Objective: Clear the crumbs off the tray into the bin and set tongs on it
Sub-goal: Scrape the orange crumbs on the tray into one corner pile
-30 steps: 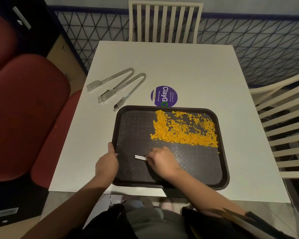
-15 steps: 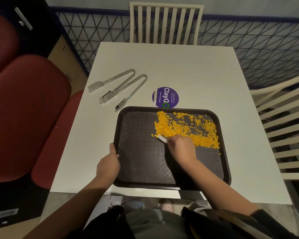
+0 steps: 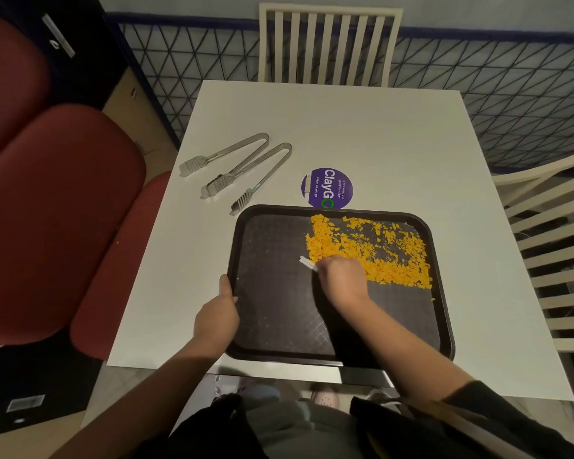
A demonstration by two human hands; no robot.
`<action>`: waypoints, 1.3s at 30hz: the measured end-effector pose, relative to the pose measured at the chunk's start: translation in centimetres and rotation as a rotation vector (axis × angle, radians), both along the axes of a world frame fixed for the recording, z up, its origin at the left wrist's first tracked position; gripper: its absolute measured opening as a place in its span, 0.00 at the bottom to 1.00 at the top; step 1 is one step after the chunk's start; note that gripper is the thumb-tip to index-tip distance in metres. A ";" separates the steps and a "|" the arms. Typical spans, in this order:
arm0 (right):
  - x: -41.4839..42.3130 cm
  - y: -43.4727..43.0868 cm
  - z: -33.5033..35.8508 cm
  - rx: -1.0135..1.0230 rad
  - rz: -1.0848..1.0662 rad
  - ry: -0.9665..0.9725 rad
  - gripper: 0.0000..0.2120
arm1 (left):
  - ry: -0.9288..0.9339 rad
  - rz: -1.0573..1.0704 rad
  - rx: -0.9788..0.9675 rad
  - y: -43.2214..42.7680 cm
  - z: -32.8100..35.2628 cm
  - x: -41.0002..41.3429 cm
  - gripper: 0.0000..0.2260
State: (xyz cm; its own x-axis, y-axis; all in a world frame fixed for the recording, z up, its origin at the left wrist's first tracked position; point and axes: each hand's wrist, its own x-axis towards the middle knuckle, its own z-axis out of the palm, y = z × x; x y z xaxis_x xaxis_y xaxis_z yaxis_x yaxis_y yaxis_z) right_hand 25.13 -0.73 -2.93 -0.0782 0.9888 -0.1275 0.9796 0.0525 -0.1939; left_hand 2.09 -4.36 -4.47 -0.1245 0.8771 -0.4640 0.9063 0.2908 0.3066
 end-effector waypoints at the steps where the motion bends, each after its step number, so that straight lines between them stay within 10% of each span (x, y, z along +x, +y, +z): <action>1: 0.8 0.3 0.0 -0.005 -0.053 -0.002 0.07 | 0.001 -0.001 -0.005 0.0 0.0 0.0 0.25; 11: -5.1 -1.3 0.6 0.001 0.063 0.212 0.11 | 0.122 -0.049 0.038 3.2 1.6 0.0 0.16; 18: -5.0 1.0 0.0 -0.051 0.026 0.027 0.08 | 0.116 -0.046 -0.141 7.3 1.9 0.5 0.15; 39: -7.1 3.0 -0.2 0.058 -0.209 -0.097 0.07 | -0.287 0.010 -0.465 9.8 1.5 -1.3 0.06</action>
State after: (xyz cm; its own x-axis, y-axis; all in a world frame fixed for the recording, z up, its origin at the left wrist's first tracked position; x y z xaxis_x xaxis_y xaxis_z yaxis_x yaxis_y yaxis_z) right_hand 18.06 2.26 -3.12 0.1391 0.9880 -0.0674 0.9842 -0.1455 -0.1011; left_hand 0.79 5.45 -3.00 0.0568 0.5710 -0.8190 0.8019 0.4626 0.3782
